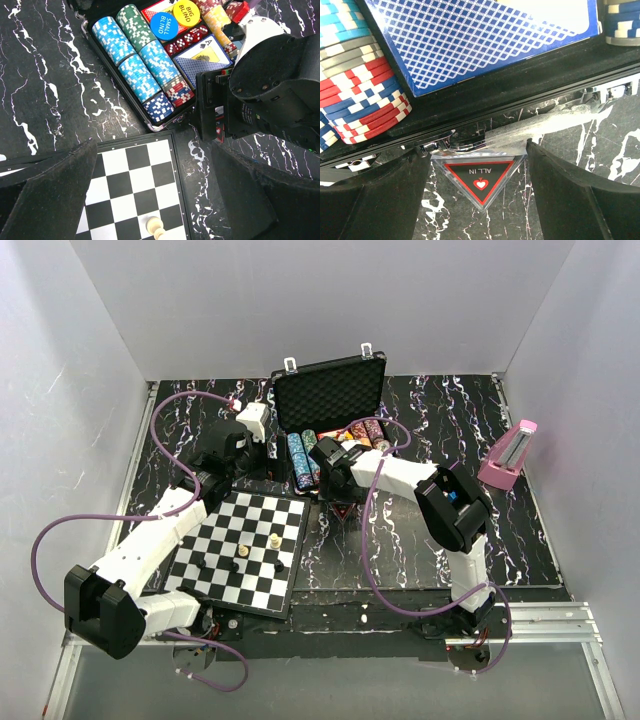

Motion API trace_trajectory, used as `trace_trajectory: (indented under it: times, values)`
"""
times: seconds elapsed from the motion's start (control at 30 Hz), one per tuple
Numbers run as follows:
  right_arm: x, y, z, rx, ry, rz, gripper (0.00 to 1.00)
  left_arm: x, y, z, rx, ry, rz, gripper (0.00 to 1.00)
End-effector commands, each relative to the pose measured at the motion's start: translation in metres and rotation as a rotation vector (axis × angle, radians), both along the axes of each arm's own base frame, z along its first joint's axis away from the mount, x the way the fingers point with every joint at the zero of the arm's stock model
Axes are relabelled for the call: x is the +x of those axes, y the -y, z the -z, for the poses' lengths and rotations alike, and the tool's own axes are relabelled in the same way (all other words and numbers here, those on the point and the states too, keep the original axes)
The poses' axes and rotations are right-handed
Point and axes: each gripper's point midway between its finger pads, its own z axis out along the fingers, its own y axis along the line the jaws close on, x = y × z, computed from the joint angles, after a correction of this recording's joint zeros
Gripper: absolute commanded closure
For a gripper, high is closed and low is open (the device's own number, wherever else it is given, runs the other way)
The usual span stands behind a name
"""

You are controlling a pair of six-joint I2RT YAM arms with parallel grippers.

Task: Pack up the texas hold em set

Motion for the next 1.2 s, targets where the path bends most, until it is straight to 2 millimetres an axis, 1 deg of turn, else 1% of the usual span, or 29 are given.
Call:
trace_trajectory:
  times: [0.0, 0.13, 0.23, 0.3, 0.37, 0.4, 0.43, 0.57, 0.67, 0.8, 0.9, 1.0, 1.07, 1.13, 1.17]
  values:
    - [-0.024, 0.011, 0.026, -0.066, -0.090, 0.011, 0.17, -0.002, -0.003, -0.012, -0.009, 0.042, 0.003, 0.02]
    - [-0.022, 0.012, 0.026, -0.080, -0.087, 0.011, 0.19, -0.001, -0.004, -0.013, -0.009, 0.044, 0.002, 0.02]
    - [-0.022, 0.011, 0.024, -0.076, -0.085, 0.009, 0.23, -0.001, -0.004, -0.012, -0.009, 0.042, 0.002, 0.02]
    - [-0.021, 0.012, 0.020, -0.077, -0.077, 0.006, 0.29, -0.001, -0.004, -0.013, -0.008, 0.046, 0.001, 0.02]
    - [-0.019, 0.012, 0.013, -0.075, -0.058, 0.000, 0.36, -0.001, -0.004, -0.013, -0.008, 0.046, 0.000, 0.02]
    - [-0.017, 0.012, 0.006, -0.071, -0.041, -0.003, 0.41, -0.001, -0.004, -0.012, -0.007, 0.043, -0.001, 0.02]
    - [-0.015, 0.012, 0.001, -0.067, -0.029, -0.008, 0.42, -0.001, -0.004, -0.012, -0.006, 0.044, 0.000, 0.02]
    - [-0.010, 0.011, -0.021, -0.038, 0.029, -0.035, 0.45, 0.000, -0.005, -0.011, -0.001, 0.043, -0.005, 0.02]
    - [-0.008, 0.011, -0.039, -0.021, 0.066, -0.053, 0.46, 0.000, -0.006, -0.011, 0.002, 0.043, -0.007, 0.02]
    - [-0.008, 0.016, -0.056, -0.008, 0.100, -0.066, 0.47, 0.001, -0.007, -0.010, 0.006, 0.043, -0.010, 0.02]
    - [-0.007, 0.015, -0.072, 0.013, 0.131, -0.088, 0.48, 0.001, -0.007, -0.009, 0.009, 0.041, -0.012, 0.02]
    - [0.005, 0.017, -0.091, 0.014, 0.176, -0.133, 0.48, 0.001, -0.008, -0.010, 0.012, 0.043, -0.015, 0.02]
    - [0.017, 0.019, -0.103, 0.023, 0.189, -0.172, 0.48, 0.001, -0.009, -0.011, 0.011, 0.046, -0.017, 0.02]
    - [0.036, 0.020, -0.113, 0.026, 0.219, -0.215, 0.48, 0.001, -0.009, -0.011, 0.013, 0.046, -0.016, 0.02]
    - [0.042, 0.021, -0.114, 0.027, 0.223, -0.240, 0.48, 0.001, -0.009, -0.011, 0.014, 0.047, -0.016, 0.02]
